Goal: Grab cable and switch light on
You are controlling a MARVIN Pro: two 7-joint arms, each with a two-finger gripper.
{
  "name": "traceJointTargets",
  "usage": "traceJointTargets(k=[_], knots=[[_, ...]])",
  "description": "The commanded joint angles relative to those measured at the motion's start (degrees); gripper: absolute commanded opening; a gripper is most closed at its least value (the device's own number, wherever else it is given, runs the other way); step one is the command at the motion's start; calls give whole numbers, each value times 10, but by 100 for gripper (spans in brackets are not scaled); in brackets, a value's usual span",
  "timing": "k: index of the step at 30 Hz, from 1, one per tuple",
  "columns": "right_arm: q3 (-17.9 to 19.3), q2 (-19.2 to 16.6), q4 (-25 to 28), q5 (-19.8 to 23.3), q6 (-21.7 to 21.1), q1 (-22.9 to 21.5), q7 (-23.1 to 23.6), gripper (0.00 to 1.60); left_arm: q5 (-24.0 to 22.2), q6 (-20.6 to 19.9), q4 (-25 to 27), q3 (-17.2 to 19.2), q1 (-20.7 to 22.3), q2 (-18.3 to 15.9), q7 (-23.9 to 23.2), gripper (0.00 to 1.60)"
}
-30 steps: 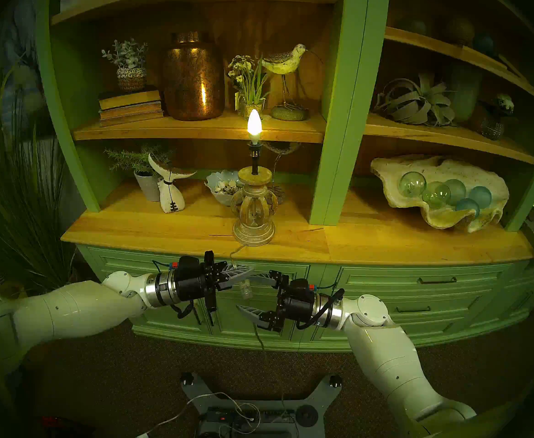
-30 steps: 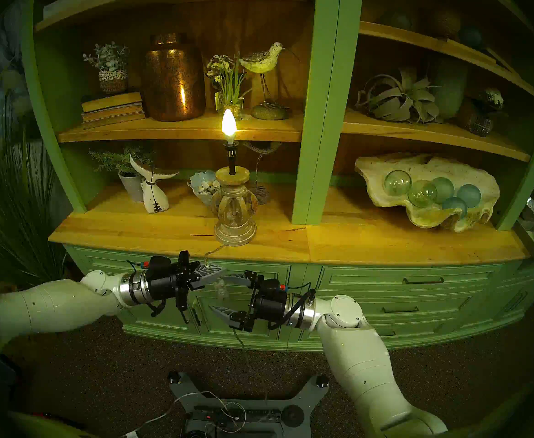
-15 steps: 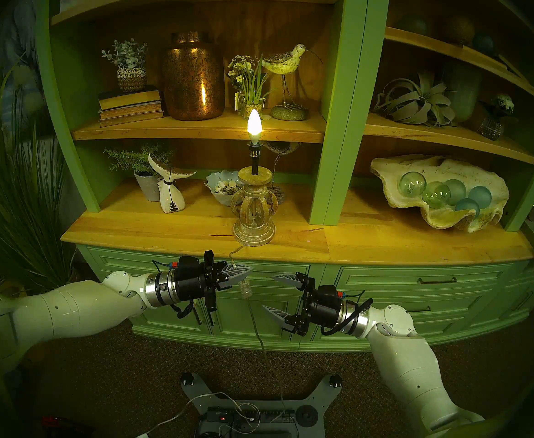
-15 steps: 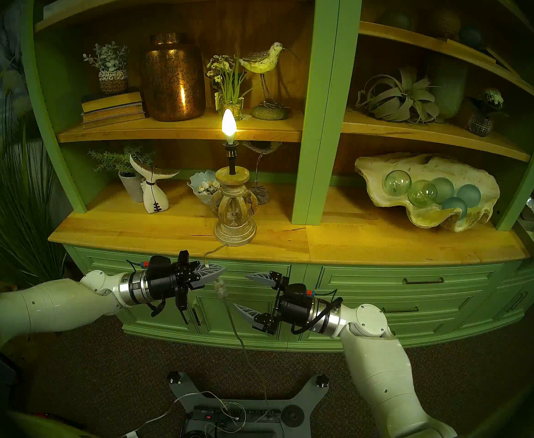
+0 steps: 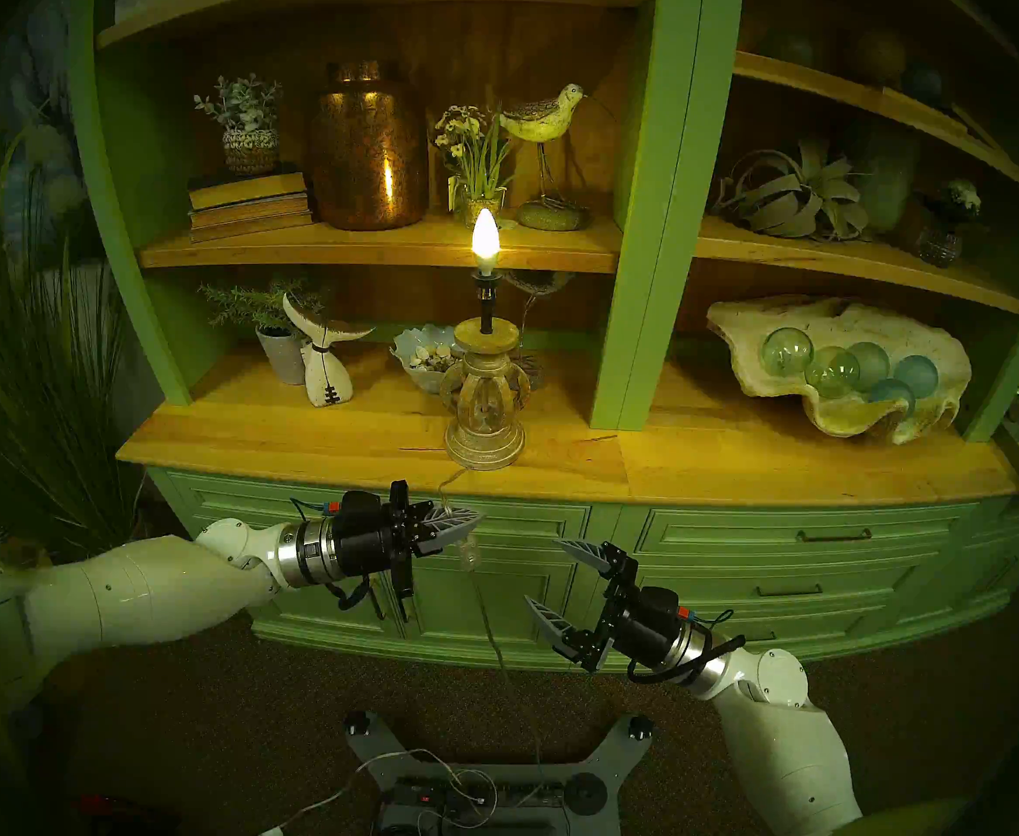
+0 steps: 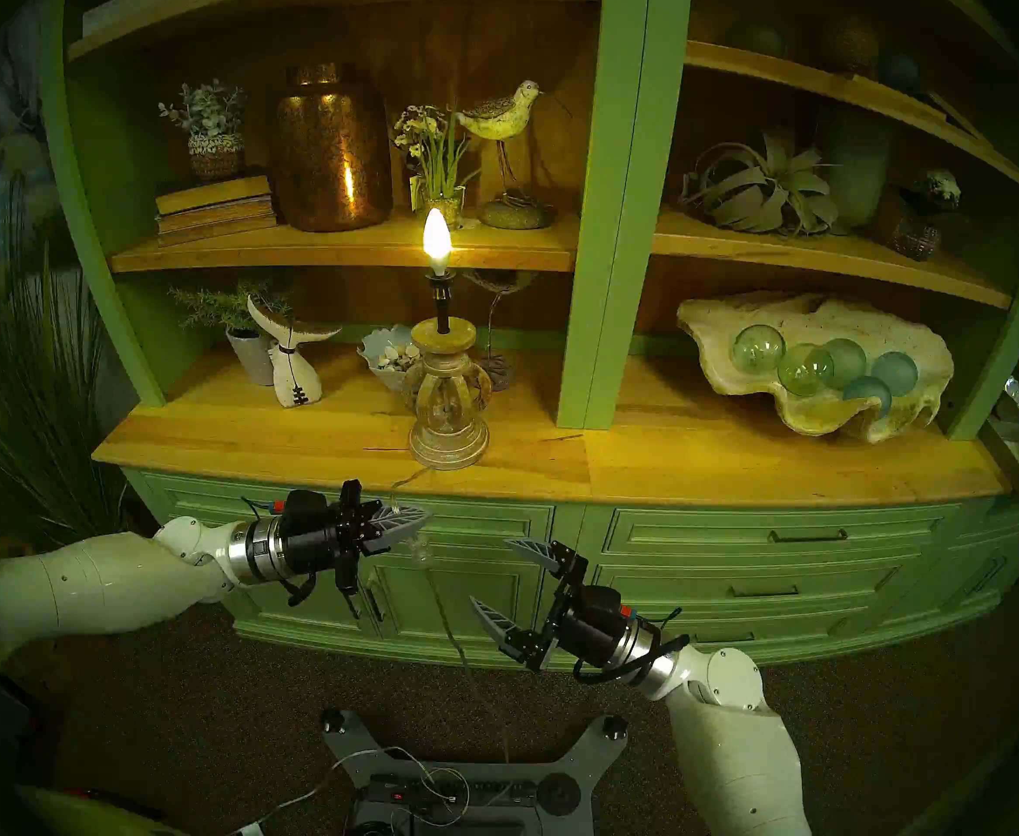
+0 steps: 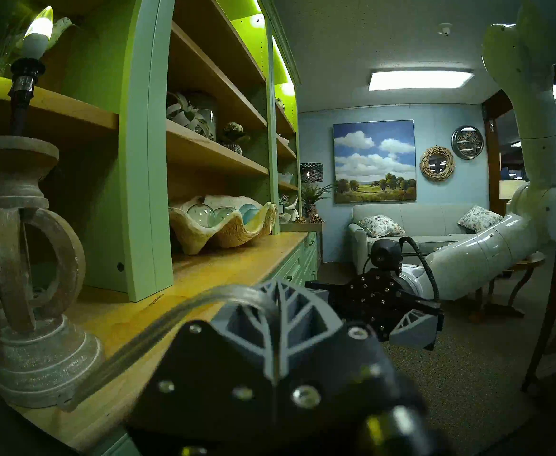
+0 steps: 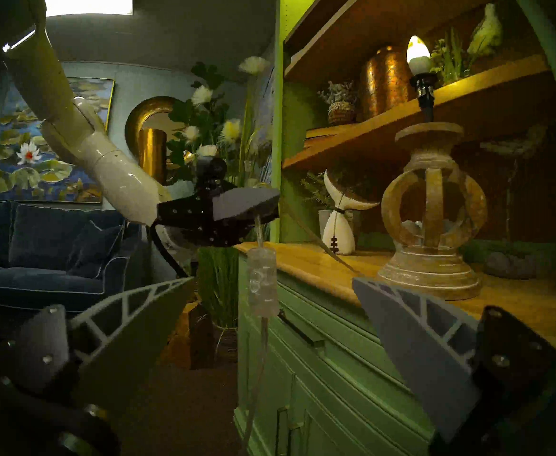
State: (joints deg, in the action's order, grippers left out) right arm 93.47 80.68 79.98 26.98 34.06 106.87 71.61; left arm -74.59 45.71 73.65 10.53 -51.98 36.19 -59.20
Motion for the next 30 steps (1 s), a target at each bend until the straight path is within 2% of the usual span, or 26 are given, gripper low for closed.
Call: traceJointTargets(k=[1, 5, 7, 8, 10, 11, 13, 16, 20, 25, 30], knots=[[13, 28, 43, 20, 64, 62, -3, 160, 0, 4, 8, 7, 15, 2, -23, 0], [28, 36, 57, 25, 110, 99, -47, 160, 1, 5, 8, 7, 15, 2, -24, 0], [30, 37, 58, 25, 117, 104, -54, 160, 1, 5, 8, 7, 15, 2, -24, 0], [38, 43, 67, 29, 140, 123, -77, 160, 1, 5, 8, 7, 16, 2, -25, 0], [43, 47, 77, 31, 159, 138, -91, 160, 2, 5, 9, 7, 16, 2, -26, 0], [46, 51, 81, 31, 164, 141, -101, 160, 3, 4, 9, 6, 16, 2, -27, 160], [51, 57, 98, 33, 191, 164, -122, 160, 5, 3, 12, 4, 16, 2, -32, 160], [54, 70, 121, 34, 209, 185, -147, 160, 4, 5, 15, 2, 12, -2, -35, 160], [52, 81, 148, 34, 209, 205, -170, 160, 0, 9, 17, -4, 3, -17, -42, 160], [54, 89, 171, 29, 209, 214, -176, 160, -3, 12, 19, -14, -12, -39, -43, 160], [58, 100, 212, 20, 209, 231, -176, 160, -16, 23, 4, -26, -41, -77, -25, 160]])
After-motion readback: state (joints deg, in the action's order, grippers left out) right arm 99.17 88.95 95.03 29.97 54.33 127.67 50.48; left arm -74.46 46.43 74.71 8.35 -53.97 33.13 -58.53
